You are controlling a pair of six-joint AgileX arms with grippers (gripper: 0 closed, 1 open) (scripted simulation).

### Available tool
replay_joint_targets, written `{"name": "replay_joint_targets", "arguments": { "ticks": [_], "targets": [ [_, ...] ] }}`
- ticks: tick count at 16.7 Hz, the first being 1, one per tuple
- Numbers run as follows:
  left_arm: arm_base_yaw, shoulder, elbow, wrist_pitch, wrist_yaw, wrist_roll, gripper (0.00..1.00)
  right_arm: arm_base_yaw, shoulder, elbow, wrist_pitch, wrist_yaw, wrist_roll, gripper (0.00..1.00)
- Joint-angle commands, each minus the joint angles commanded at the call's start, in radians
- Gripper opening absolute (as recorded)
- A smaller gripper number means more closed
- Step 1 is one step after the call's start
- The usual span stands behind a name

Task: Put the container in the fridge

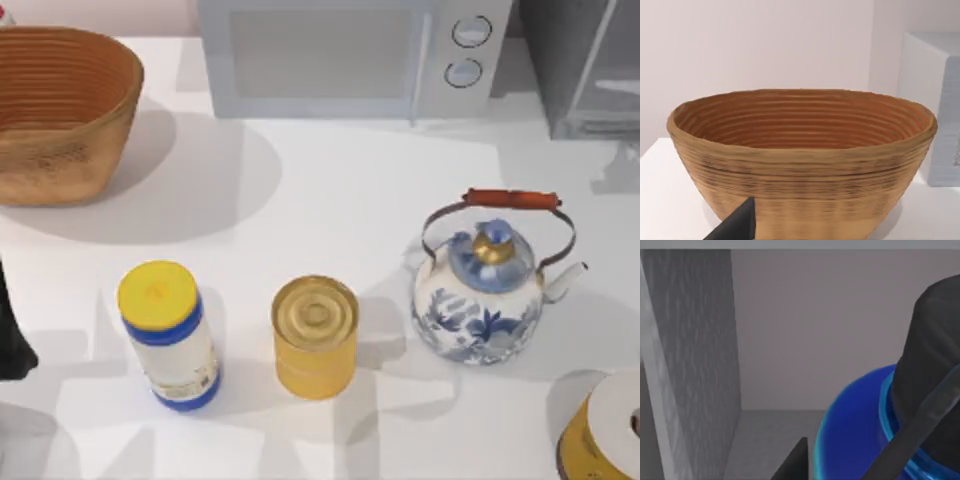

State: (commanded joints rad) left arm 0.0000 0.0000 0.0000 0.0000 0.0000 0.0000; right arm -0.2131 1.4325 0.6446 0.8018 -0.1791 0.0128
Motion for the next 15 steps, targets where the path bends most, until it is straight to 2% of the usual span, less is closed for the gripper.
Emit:
{"name": "replay_joint_targets", "arguments": {
  "ticks": [4,8,15],
  "targets": [
    [0.0,0.0,0.0,0.0,0.0,0.0,1.0,-0.035,0.358,0.171,0.183,-0.045,0.004,0.01],
    [0.0,0.0,0.0,0.0,0.0,0.0,1.0,-0.06,0.595,0.293,0.291,-0.069,0.002,0.01],
    [0.0,0.0,0.0,0.0,0.0,0.0,1.0,-0.067,0.678,0.339,0.323,-0.077,0.0,0.01]
  ]
}}
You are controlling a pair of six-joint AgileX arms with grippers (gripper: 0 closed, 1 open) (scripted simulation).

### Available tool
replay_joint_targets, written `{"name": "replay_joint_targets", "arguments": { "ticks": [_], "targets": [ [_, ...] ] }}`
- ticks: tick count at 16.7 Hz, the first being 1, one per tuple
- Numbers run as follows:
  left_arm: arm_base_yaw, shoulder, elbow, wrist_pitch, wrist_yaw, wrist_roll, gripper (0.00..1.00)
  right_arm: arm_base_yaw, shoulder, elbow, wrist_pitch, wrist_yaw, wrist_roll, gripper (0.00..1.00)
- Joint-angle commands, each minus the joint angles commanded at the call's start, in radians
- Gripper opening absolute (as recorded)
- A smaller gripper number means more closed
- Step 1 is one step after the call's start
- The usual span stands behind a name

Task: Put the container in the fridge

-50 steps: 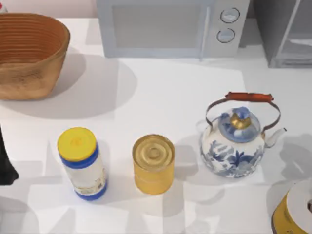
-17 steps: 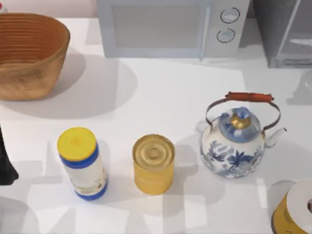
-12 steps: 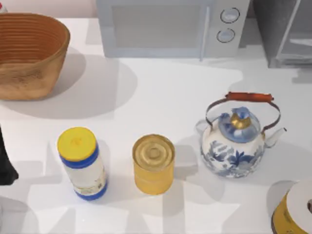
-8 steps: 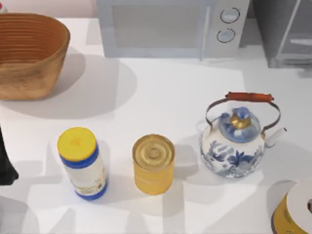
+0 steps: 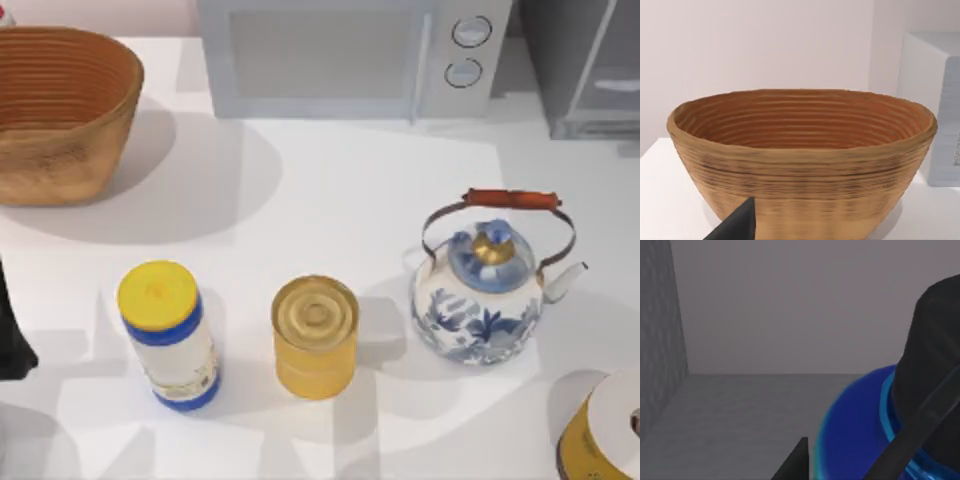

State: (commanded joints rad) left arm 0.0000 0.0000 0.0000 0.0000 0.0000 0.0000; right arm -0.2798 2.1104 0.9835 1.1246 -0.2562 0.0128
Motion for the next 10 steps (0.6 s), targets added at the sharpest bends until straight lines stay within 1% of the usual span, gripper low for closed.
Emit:
{"name": "replay_joint_targets", "arguments": {
  "ticks": [4,10],
  "targets": [
    [0.0,0.0,0.0,0.0,0.0,0.0,1.0,-0.014,0.007,0.02,-0.007,0.023,0.001,0.01],
    [0.0,0.0,0.0,0.0,0.0,0.0,1.0,0.001,0.104,0.174,-0.088,0.04,0.002,0.01]
  ]
}}
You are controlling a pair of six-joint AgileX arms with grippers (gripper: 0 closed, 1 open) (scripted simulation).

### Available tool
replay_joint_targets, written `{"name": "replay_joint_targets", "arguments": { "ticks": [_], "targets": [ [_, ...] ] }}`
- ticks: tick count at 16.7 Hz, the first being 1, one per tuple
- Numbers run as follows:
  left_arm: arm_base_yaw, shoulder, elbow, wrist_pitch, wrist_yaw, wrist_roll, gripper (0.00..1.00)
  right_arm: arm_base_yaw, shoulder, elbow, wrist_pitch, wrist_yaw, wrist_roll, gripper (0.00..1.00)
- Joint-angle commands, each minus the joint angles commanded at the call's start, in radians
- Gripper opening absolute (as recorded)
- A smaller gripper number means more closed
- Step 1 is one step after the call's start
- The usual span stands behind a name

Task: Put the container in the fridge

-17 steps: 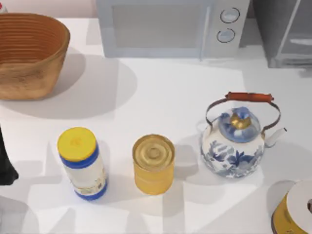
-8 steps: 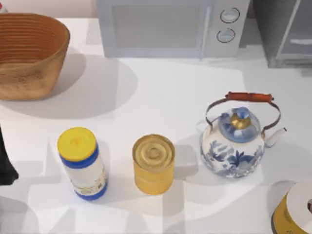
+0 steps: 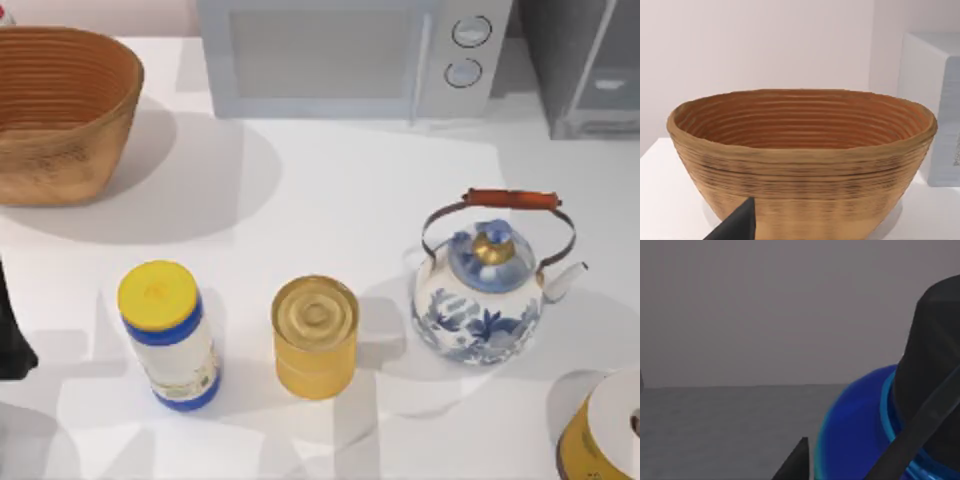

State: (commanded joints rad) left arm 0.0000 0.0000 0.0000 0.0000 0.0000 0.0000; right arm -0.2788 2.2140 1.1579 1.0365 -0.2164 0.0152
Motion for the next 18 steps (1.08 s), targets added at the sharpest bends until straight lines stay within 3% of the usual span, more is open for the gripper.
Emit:
{"name": "replay_joint_targets", "arguments": {
  "ticks": [9,16,18],
  "targets": [
    [0.0,0.0,0.0,0.0,0.0,0.0,1.0,0.051,0.149,0.29,-0.142,0.008,-0.002,0.01],
    [0.0,0.0,0.0,0.0,0.0,0.0,1.0,0.054,0.162,0.328,-0.157,0.013,-0.003,0.01],
    [0.0,0.0,0.0,0.0,0.0,0.0,1.0,0.054,0.162,0.328,-0.157,0.013,-0.003,0.16]
  ]
}}
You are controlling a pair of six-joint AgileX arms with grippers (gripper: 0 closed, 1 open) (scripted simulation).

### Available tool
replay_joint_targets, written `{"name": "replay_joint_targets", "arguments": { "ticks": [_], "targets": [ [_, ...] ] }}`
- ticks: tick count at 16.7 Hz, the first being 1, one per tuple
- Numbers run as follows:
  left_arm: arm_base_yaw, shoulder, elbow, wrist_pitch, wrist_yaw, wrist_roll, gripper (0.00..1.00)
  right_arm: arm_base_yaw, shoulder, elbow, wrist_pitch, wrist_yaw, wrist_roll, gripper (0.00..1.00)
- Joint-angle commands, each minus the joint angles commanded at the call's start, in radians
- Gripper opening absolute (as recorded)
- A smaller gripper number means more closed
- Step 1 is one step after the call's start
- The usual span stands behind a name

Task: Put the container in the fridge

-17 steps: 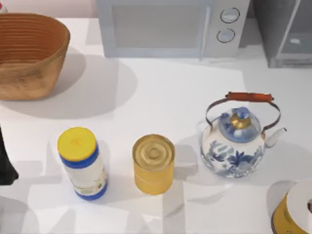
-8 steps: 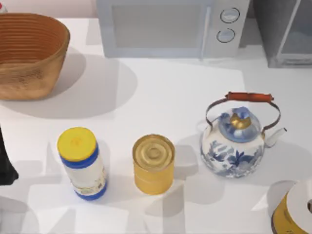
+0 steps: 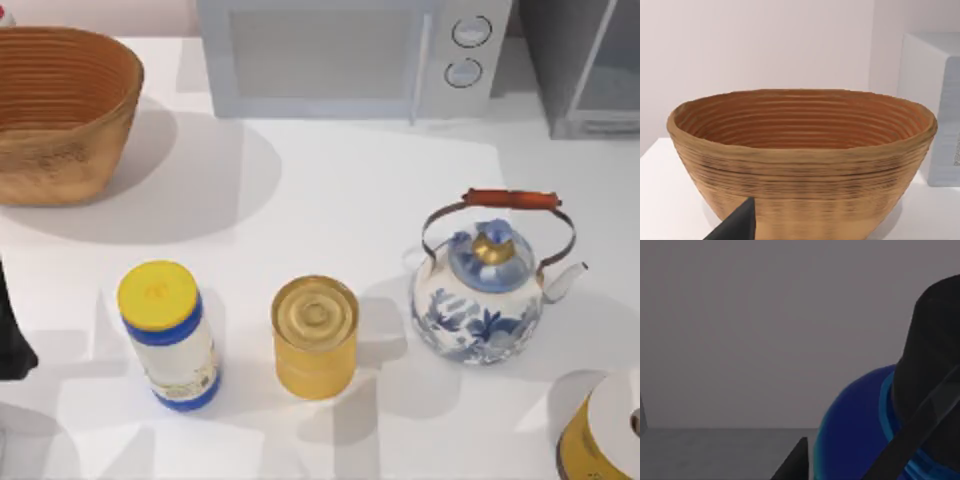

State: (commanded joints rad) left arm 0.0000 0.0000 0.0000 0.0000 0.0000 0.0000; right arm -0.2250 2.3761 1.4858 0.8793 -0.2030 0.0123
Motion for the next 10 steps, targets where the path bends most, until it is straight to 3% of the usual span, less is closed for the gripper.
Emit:
{"name": "replay_joint_targets", "arguments": {
  "ticks": [10],
  "targets": [
    [0.0,0.0,0.0,0.0,0.0,0.0,1.0,0.0,0.0,0.0,0.0,0.0,0.0,0.91]
  ]
}}
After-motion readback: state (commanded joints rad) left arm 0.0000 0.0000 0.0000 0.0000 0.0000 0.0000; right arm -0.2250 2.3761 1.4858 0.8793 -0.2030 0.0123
